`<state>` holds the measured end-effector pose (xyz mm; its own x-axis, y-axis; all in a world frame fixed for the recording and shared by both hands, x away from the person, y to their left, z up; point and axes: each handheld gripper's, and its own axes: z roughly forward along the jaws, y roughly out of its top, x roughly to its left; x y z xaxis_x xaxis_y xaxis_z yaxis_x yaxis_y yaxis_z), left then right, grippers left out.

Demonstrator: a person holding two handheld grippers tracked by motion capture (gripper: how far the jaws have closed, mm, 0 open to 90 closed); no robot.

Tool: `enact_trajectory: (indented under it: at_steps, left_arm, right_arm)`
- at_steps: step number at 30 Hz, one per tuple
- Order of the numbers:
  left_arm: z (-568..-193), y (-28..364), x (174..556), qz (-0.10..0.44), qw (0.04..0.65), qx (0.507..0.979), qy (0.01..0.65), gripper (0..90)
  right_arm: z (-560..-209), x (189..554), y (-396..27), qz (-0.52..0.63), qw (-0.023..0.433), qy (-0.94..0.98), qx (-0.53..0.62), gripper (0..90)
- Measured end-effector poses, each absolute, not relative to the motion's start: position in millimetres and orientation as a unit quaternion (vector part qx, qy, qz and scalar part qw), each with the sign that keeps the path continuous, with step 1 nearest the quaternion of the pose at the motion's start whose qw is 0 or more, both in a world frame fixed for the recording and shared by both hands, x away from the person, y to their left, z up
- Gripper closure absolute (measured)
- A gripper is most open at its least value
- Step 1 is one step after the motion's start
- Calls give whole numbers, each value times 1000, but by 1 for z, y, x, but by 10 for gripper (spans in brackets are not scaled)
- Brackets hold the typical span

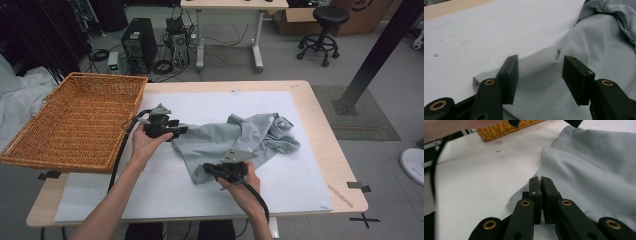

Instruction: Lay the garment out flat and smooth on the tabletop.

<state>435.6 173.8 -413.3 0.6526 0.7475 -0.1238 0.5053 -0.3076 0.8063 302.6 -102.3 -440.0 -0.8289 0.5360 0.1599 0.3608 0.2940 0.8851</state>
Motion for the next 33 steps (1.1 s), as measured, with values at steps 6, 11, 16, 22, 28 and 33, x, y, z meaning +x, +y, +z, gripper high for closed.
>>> enact_trajectory:
  at_steps: [6, 11, 16, 22, 28, 33]
  left_arm:
    - [-409, 185, 441, 152, 449, 772, 422, 468]
    - [-411, 187, 444, 143, 453, 766, 433, 465]
    - [-414, 185, 443, 133, 433, 782, 428, 447]
    - [-429, 180, 444, 120, 391, 811, 418, 445]
    - [-443, 176, 451, 127, 375, 812, 429, 446]
    - [-442, 175, 446, 154, 356, 827, 408, 569]
  right_arm:
    - [-438, 253, -145, 514, 95, 793, 314, 881]
    - [-439, 235, -180, 484, 125, 794, 347, 878]
    - [-444, 233, -173, 461, 78, 825, 318, 873]
    - [-451, 219, -190, 426, 66, 836, 340, 873]
    - [-435, 214, -215, 486, 105, 784, 372, 700]
    - [-432, 247, -202, 477, 172, 755, 415, 621]
